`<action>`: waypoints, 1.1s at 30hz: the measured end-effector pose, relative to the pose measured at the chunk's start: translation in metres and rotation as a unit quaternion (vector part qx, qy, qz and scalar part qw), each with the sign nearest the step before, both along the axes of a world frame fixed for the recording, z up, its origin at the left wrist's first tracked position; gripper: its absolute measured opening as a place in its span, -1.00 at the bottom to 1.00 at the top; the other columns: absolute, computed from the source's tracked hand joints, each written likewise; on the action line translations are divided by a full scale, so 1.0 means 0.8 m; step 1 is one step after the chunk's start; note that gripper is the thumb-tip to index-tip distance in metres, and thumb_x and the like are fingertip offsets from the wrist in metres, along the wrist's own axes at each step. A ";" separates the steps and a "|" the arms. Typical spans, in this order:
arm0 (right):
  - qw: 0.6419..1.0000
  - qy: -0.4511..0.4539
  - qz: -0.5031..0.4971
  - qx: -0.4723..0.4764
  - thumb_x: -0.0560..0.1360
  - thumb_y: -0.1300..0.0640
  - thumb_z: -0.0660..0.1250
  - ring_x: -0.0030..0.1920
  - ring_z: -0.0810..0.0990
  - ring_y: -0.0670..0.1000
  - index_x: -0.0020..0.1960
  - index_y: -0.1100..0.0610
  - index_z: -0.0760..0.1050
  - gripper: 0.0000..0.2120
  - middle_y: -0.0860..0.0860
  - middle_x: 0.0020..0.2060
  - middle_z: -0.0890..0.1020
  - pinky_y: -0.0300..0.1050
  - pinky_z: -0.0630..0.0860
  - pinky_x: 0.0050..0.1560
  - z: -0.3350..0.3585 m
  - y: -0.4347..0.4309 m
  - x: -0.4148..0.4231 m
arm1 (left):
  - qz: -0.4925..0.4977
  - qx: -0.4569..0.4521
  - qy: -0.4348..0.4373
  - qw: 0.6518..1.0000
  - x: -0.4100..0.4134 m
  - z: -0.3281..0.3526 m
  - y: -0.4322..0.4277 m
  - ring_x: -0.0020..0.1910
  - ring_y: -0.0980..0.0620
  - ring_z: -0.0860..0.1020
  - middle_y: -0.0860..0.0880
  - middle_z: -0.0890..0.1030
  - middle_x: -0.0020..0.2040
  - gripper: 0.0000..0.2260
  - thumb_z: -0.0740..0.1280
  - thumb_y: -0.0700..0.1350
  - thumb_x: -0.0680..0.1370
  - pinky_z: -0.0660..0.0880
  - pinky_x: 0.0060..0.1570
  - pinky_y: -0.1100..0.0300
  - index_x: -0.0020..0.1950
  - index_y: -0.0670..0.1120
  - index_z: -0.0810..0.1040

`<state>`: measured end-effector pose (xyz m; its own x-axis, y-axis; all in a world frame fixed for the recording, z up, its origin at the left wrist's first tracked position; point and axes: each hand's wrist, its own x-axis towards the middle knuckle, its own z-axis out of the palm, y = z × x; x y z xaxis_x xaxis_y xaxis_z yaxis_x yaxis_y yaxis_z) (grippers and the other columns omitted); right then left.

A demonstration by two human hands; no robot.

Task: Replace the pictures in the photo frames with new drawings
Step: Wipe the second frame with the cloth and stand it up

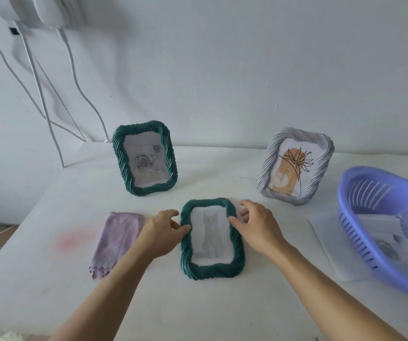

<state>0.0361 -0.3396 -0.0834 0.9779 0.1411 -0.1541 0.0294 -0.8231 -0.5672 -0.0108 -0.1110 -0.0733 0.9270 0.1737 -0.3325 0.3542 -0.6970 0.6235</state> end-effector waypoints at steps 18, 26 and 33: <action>0.874 0.139 -0.090 0.457 0.58 0.18 0.36 -0.09 0.62 0.12 0.17 -0.03 0.50 -0.80 0.14 -0.07 0.63 -0.04 0.51 -0.13 0.049 0.003 0.020 | 0.096 -0.270 -0.088 0.954 0.010 0.020 -0.004 -0.07 -0.06 0.66 -0.13 0.62 -0.06 -0.76 0.38 -0.18 0.60 0.63 0.09 0.00 0.27 -0.05 0.58; 0.869 0.116 -0.069 0.476 0.62 0.15 0.28 -0.04 0.66 0.09 0.19 -0.03 0.43 -0.82 0.12 0.05 0.68 -0.06 0.53 -0.21 0.067 -0.003 0.056 | 0.082 -0.395 -0.082 0.911 0.047 0.067 -0.018 -0.06 -0.15 0.64 -0.21 0.59 0.04 -0.86 0.21 -0.15 0.69 0.59 0.10 -0.06 0.16 -0.14 0.53; 0.885 0.083 -0.069 0.452 0.53 0.00 0.31 0.10 0.66 0.17 0.10 -0.14 0.43 -0.83 0.09 0.08 0.67 0.28 0.56 0.12 0.064 0.011 0.095 | 0.106 -0.345 -0.124 0.924 0.092 0.075 -0.022 -0.03 -0.06 0.64 -0.14 0.65 0.04 -0.80 0.23 -0.21 0.67 0.62 0.06 0.00 0.29 -0.15 0.50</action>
